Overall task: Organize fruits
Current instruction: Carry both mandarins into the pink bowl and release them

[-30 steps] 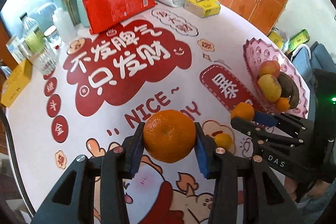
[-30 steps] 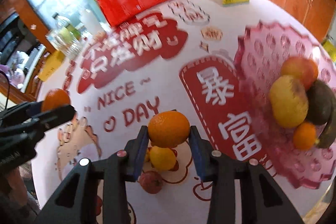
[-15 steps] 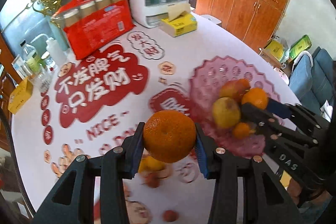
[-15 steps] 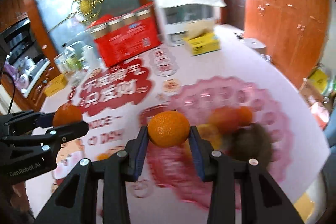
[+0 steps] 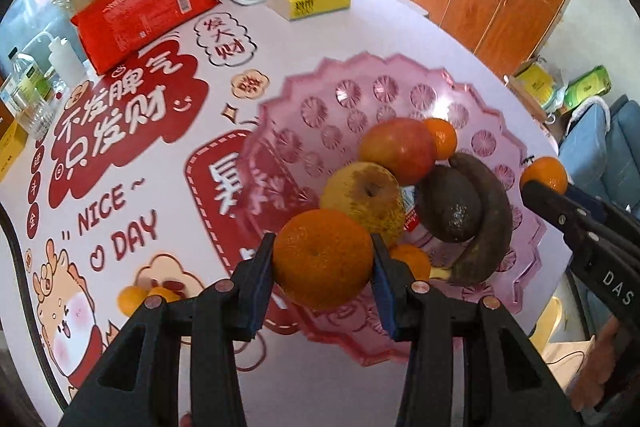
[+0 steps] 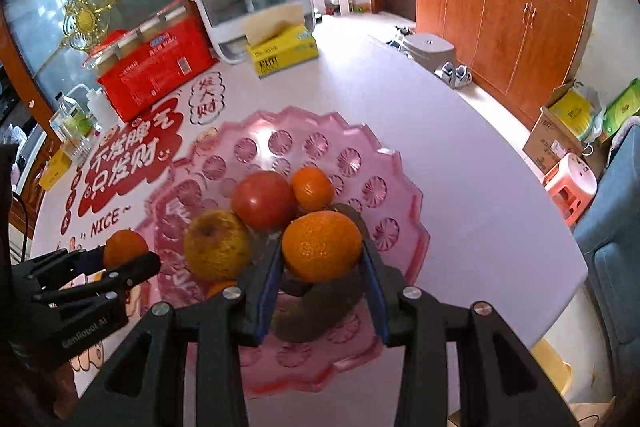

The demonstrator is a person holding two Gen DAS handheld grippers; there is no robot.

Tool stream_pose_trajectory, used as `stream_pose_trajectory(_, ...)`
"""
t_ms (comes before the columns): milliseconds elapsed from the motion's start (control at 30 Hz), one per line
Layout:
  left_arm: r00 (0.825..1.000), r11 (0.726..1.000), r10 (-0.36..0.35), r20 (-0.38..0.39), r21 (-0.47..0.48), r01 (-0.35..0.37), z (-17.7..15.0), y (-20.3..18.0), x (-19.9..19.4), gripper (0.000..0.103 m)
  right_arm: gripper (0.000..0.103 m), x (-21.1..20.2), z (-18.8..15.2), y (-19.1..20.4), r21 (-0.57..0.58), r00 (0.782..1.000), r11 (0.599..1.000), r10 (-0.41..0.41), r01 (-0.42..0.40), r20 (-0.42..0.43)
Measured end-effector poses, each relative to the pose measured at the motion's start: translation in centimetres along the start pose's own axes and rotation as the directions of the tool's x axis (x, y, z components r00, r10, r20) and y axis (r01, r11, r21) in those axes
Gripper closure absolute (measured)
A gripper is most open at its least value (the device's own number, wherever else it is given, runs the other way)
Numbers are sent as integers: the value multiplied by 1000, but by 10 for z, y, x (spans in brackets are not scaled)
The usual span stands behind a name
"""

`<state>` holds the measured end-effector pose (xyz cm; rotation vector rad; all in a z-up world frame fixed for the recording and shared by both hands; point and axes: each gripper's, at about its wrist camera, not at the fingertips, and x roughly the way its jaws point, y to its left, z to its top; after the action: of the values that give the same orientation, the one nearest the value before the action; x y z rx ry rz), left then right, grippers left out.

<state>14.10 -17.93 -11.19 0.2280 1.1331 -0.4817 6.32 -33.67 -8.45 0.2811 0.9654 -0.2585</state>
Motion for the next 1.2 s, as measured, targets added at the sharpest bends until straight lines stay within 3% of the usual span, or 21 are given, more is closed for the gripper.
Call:
stream_pose_trajectory(267,1000,1000,1,-31,2,-1,-4,-11,16,59,64,22,4,7,-76,998,996,35,-39,-53)
stream_pose_trajectory(333,1000,1000,5,-21,13,-5,-5,-13,14,49,64,27,6,12,-95,997,994,41,-47,-62)
stream_pose_trajectory(400,1000,999,28,10,24,-28,-4,-14,7,29,63,31,8,15,-104,996,993,49,-56,-72)
stream_pose_trajectory(500,998,998,48,42,30,-49,-4,-12,-2,21,63,36,11,19,-102,994,992,67,-76,-89)
stream_pose_trajectory(767,998,999,52,42,10,-52,-3,-2,-9,19,62,43,12,21,-75,987,991,102,-111,-122)
stream_pose_trajectory(900,997,998,60,45,-3,-60,-2,3,-11,14,52,36,13,21,-63,990,992,102,-108,-95)
stream_pose_trajectory(1200,997,998,66,48,-9,-65,-6,9,-22,14,51,26,11,23,-40,993,995,93,-95,-67)
